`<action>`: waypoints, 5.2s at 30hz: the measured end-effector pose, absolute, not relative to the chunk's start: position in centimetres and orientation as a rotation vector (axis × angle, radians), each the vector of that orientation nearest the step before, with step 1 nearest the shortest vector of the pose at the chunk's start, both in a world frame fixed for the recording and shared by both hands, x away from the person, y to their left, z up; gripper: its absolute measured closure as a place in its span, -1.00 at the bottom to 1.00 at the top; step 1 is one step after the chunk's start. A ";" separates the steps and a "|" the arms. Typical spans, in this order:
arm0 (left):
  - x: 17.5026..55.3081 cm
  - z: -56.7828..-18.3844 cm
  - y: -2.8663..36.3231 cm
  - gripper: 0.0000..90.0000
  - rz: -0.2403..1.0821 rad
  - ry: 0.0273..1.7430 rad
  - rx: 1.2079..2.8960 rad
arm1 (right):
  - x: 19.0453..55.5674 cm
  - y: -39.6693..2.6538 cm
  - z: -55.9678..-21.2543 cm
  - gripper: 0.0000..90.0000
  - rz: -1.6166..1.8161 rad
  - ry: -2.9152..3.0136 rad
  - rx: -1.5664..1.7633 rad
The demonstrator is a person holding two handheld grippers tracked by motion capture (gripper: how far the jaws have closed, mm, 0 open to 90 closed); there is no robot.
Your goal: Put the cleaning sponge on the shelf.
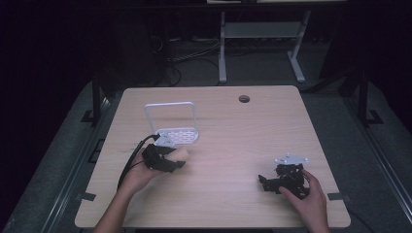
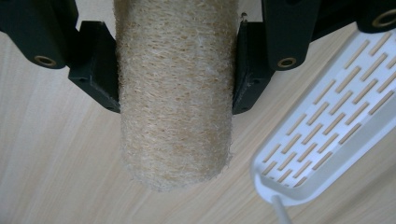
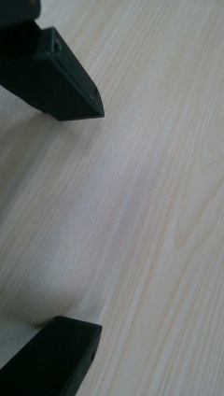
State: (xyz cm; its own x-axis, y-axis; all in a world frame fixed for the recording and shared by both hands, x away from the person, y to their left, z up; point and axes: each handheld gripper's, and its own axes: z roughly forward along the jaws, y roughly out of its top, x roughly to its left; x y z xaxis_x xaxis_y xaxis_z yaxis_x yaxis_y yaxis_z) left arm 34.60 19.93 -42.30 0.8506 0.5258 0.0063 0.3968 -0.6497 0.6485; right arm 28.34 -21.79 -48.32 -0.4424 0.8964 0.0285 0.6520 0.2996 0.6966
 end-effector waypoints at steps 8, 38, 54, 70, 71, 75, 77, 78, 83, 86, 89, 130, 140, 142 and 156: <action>35.1 -42.2 20.8 -0.09 0.278 0.717 2.340 | 28.3 -21.8 -48.3 -1.00 0.918 2.207 1.389; 38.4 -41.9 21.1 -0.09 0.353 0.819 2.285 | 28.4 -21.8 -48.3 -1.00 0.918 2.208 1.388; 40.9 -42.5 20.0 -0.09 0.369 0.847 2.307 | 28.4 -21.8 -48.3 -1.00 0.919 2.209 1.386; 43.2 -43.7 18.7 -0.09 0.381 0.889 2.318 | 28.4 -21.8 -48.3 -1.00 0.919 2.209 1.387; 43.3 -43.8 18.7 -0.09 0.378 0.891 2.318 | 28.4 -21.8 -48.3 -1.00 0.919 2.208 1.387; 43.5 -44.0 18.5 -0.09 0.371 0.903 2.321 | 28.4 -21.8 -48.3 -1.00 0.919 2.209 1.386; 43.7 -44.2 18.4 -0.09 0.369 0.899 2.333 | 28.4 -21.8 -48.3 -1.00 0.919 2.208 1.386; 43.7 -44.2 18.3 -0.09 0.371 0.895 2.335 | 28.4 -21.8 -48.3 -1.00 0.920 2.207 1.388; 43.9 -44.6 18.3 -0.09 0.369 0.902 2.348 | 28.4 -21.8 -48.3 -1.00 0.919 2.208 1.386; 44.0 -44.7 18.2 -0.09 0.372 0.897 2.355 | 28.4 -21.8 -48.3 -1.00 0.919 2.208 1.386; 44.0 -44.8 18.1 -0.09 0.370 0.897 2.360 | 28.4 -21.8 -48.3 -1.00 0.919 2.208 1.386; 38.7 -40.0 21.1 0.37 0.422 0.859 2.189 | 28.4 -21.8 -48.3 -1.00 0.919 2.208 1.387; 37.3 -40.5 21.1 1.00 0.290 0.838 2.217 | 28.4 -21.8 -48.3 -1.00 0.919 2.207 1.388; 37.2 -40.9 20.7 1.00 0.266 0.832 2.228 | 28.4 -21.8 -48.3 -1.00 0.919 2.207 1.389; 38.0 -43.9 19.6 1.00 0.228 0.858 2.288 | 28.4 -21.8 -48.3 -1.00 0.920 2.207 1.388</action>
State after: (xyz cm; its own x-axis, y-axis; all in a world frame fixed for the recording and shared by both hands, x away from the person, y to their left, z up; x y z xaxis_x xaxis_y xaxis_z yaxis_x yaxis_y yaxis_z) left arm 38.00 19.59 -43.93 0.7680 0.6367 -0.0687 0.5190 -0.5559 0.6494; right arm 28.36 -21.79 -48.32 -0.4434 0.8958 0.0286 0.6510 0.3000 0.6973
